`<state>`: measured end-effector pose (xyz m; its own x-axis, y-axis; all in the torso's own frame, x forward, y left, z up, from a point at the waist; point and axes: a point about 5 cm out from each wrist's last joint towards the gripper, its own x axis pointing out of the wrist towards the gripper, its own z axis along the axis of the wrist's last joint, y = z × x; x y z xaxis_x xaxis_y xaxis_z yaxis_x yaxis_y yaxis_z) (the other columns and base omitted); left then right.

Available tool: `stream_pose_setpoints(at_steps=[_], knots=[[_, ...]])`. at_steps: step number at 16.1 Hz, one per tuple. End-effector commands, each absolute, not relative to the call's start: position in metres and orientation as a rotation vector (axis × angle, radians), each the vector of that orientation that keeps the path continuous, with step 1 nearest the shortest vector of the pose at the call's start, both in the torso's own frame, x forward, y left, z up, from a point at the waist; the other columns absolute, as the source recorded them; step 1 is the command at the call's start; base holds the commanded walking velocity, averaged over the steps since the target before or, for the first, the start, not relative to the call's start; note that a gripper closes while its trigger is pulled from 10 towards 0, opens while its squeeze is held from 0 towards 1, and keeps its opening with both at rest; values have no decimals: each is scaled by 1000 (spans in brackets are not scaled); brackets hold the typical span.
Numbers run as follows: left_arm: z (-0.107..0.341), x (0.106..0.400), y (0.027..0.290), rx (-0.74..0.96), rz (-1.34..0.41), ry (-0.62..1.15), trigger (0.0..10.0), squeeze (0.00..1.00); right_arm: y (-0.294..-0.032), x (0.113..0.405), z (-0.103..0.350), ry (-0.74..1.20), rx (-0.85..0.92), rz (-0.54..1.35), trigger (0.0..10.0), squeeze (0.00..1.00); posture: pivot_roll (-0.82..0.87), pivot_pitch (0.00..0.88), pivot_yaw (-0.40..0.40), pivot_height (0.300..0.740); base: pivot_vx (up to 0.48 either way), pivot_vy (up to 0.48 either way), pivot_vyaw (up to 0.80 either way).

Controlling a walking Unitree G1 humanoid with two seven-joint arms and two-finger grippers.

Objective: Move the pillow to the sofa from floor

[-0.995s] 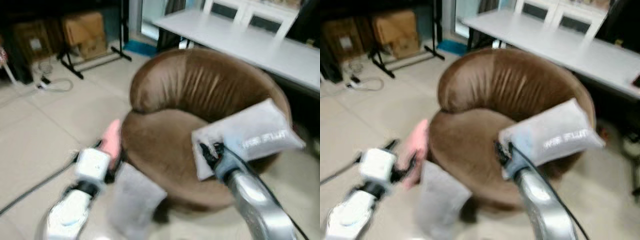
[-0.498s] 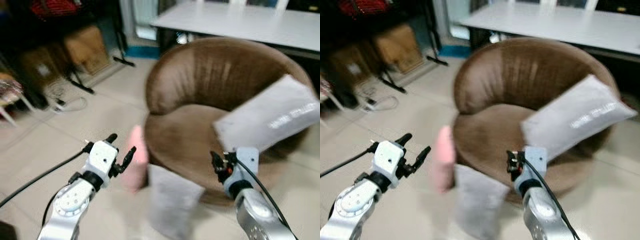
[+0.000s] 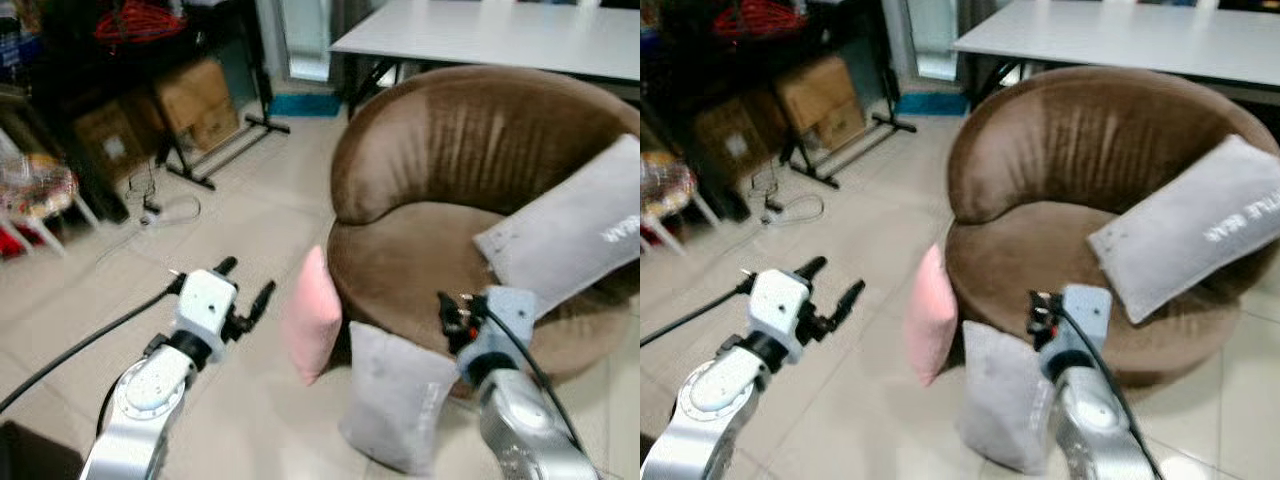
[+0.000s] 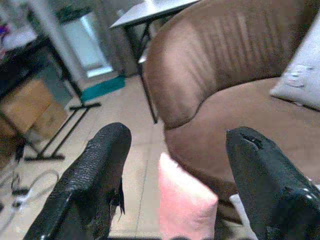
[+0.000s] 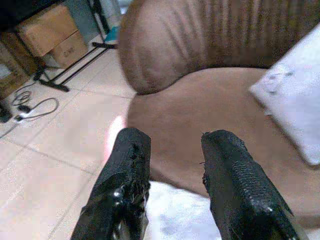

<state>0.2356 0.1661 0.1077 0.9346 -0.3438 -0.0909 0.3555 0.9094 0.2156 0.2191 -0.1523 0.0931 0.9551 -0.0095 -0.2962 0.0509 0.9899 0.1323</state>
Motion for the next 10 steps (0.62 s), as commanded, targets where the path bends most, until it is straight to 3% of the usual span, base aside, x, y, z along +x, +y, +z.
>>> stream_pose_setpoints(at_steps=[1,5,10], knots=[[111,240,162,217,-343,28,10000,0,-157,221,97,281,128,-30,10000,0,-69,9,62,740,0,0,0],[106,240,148,187,-387,15,10000,0,-158,230,98,275,97,15,10000,0,-106,6,48,740,84,0,0],[106,236,162,205,-360,22,10000,0,-147,226,88,314,115,44,10000,0,-70,0,32,740,367,0,-795]])
